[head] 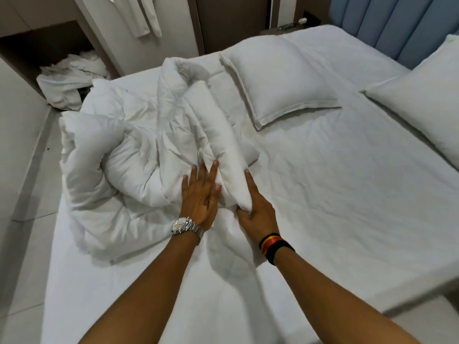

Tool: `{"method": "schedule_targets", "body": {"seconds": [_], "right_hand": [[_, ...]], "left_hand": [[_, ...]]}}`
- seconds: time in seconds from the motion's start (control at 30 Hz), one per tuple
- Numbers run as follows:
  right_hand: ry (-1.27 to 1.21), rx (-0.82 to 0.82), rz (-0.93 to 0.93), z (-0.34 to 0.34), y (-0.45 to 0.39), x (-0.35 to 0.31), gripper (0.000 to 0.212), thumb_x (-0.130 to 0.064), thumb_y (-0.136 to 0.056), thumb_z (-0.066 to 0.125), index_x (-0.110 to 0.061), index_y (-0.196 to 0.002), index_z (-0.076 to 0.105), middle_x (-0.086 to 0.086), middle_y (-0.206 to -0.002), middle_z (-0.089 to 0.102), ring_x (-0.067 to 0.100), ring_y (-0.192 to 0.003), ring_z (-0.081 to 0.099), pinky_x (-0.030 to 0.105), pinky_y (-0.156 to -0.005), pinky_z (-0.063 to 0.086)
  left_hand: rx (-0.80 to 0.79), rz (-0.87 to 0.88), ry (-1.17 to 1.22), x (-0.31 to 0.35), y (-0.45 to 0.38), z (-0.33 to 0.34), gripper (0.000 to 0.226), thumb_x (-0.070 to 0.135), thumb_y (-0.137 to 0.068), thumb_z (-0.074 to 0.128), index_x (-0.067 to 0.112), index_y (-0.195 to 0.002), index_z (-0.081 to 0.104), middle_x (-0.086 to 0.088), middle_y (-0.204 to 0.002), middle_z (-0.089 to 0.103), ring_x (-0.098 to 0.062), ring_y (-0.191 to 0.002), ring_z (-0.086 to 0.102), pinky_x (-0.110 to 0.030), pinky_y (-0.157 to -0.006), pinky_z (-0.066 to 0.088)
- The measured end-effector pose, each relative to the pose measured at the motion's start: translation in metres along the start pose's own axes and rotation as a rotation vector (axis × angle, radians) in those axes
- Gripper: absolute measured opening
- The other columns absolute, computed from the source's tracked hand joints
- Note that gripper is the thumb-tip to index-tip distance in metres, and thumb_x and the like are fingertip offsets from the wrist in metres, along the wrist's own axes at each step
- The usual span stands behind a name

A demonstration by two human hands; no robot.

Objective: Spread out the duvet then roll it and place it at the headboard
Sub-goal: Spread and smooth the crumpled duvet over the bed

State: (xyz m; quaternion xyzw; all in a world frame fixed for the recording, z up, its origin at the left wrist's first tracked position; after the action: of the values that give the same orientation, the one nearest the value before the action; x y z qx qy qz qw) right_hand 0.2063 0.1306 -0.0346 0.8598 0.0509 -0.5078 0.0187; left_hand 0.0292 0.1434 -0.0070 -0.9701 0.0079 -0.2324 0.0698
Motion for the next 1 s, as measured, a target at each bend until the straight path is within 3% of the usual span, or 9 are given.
{"method": "schedule_targets", "body": {"seconds": [0.07, 0.2, 0.3, 0.4, 0.5, 0.63, 0.77, 0.87, 1.0], "right_hand": [[-0.045, 0.046, 0.021, -0.019, 0.033, -0.011, 0.1, -0.021, -0.087, 0.064, -0.069, -0.154, 0.008, -0.013, -0.112, 0.07, 0.0, -0.08, 0.062, 0.019, -0.076, 0.053], [-0.155, 0.075, 0.068, -0.048, 0.107, -0.021, 0.096, -0.018, -0.089, 0.067, -0.067, -0.155, 0.016, -0.055, -0.112, 0.053, -0.018, -0.087, 0.064, 0.009, -0.074, 0.054], [-0.247, 0.087, 0.113, -0.067, 0.161, -0.02, 0.091, -0.011, -0.091, 0.069, -0.055, -0.159, 0.027, -0.064, -0.124, 0.041, -0.033, -0.107, 0.05, -0.003, -0.083, 0.043], [-0.292, 0.078, 0.161, -0.088, 0.215, -0.011, 0.087, -0.006, -0.093, 0.07, -0.044, -0.161, 0.032, -0.04, -0.149, 0.04, -0.03, -0.125, 0.04, -0.002, -0.098, 0.036], [-0.315, 0.054, 0.221, -0.112, 0.266, 0.02, 0.083, 0.0, -0.093, 0.069, -0.033, -0.161, 0.035, -0.016, -0.158, 0.043, -0.002, -0.139, 0.045, 0.016, -0.112, 0.037], [-0.347, 0.062, 0.302, -0.153, 0.336, 0.088, 0.086, 0.01, -0.09, 0.069, -0.038, -0.155, 0.038, -0.013, -0.151, 0.05, -0.01, -0.127, 0.053, 0.007, -0.099, 0.043], [-0.289, 0.035, 0.443, -0.185, 0.398, 0.168, 0.085, 0.0, -0.09, 0.077, -0.034, -0.158, 0.04, -0.007, -0.152, 0.051, 0.01, -0.131, 0.055, 0.029, -0.107, 0.044], [-0.161, -0.008, 0.539, -0.189, 0.419, 0.203, 0.082, -0.011, -0.092, 0.077, -0.033, -0.161, 0.037, 0.001, -0.154, 0.051, 0.024, -0.133, 0.052, 0.033, -0.105, 0.042], [0.123, -0.052, 0.594, -0.159, 0.417, 0.202, 0.082, -0.021, -0.099, 0.068, -0.024, -0.166, 0.022, 0.016, -0.17, 0.025, 0.037, -0.153, 0.028, 0.048, -0.123, 0.03]], "left_hand": [[-0.026, 0.058, 0.032, 0.022, 0.017, -0.007, 0.064, 0.061, -0.104, 0.004, 0.04, -0.164, 0.007, -0.004, -0.174, 0.001, -0.029, -0.16, 0.004, -0.053, -0.127, 0.005], [-0.065, 0.149, 0.039, 0.064, 0.065, -0.008, 0.062, 0.057, -0.106, 0.009, 0.038, -0.165, 0.012, 0.0, -0.175, -0.001, -0.024, -0.16, 0.001, -0.05, -0.128, 0.004], [-0.123, 0.154, 0.043, 0.093, 0.106, 0.002, 0.062, 0.054, -0.105, 0.011, 0.037, -0.165, 0.014, 0.0, -0.174, 0.001, -0.024, -0.16, 0.0, -0.048, -0.128, 0.003], [-0.185, 0.152, 0.011, 0.12, 0.155, 0.021, 0.061, 0.054, -0.105, 0.011, 0.038, -0.165, 0.013, -0.001, -0.174, 0.002, -0.024, -0.16, 0.001, -0.048, -0.127, 0.003], [-0.234, 0.171, -0.027, 0.151, 0.202, 0.053, 0.057, 0.049, -0.108, 0.018, 0.038, -0.164, 0.016, 0.0, -0.174, 0.005, -0.025, -0.16, 0.003, -0.048, -0.127, 0.001], [-0.309, 0.183, -0.024, 0.204, 0.266, 0.114, 0.059, 0.052, -0.107, 0.019, 0.037, -0.164, 0.019, -0.002, -0.174, 0.01, -0.027, -0.16, 0.004, -0.045, -0.127, -0.004], [-0.472, 0.165, -0.051, 0.244, 0.329, 0.183, 0.059, 0.054, -0.108, 0.022, 0.037, -0.164, 0.017, -0.002, -0.174, 0.007, -0.027, -0.16, 0.0, -0.043, -0.125, -0.011], [-0.56, 0.132, -0.096, 0.24, 0.365, 0.2, 0.06, 0.055, -0.108, 0.02, 0.036, -0.164, 0.017, -0.002, -0.174, 0.008, -0.028, -0.16, -0.002, -0.045, -0.125, -0.013], [-0.452, 0.106, -0.082, 0.183, 0.404, 0.155, 0.057, 0.044, -0.11, 0.028, 0.027, -0.164, 0.022, -0.007, -0.173, 0.012, -0.028, -0.16, 0.006, -0.04, -0.125, -0.009]]}}
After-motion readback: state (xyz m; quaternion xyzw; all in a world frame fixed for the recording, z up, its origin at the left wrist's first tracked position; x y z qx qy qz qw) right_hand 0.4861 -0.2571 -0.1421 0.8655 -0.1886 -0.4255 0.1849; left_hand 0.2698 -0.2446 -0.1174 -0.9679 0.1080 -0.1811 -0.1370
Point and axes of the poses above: each hand's wrist, its own y-axis away from the middle knuckle, its own z-axis out of the palm, x = y × z, the point moved 8 cm from there along -y, towards the middle knuckle
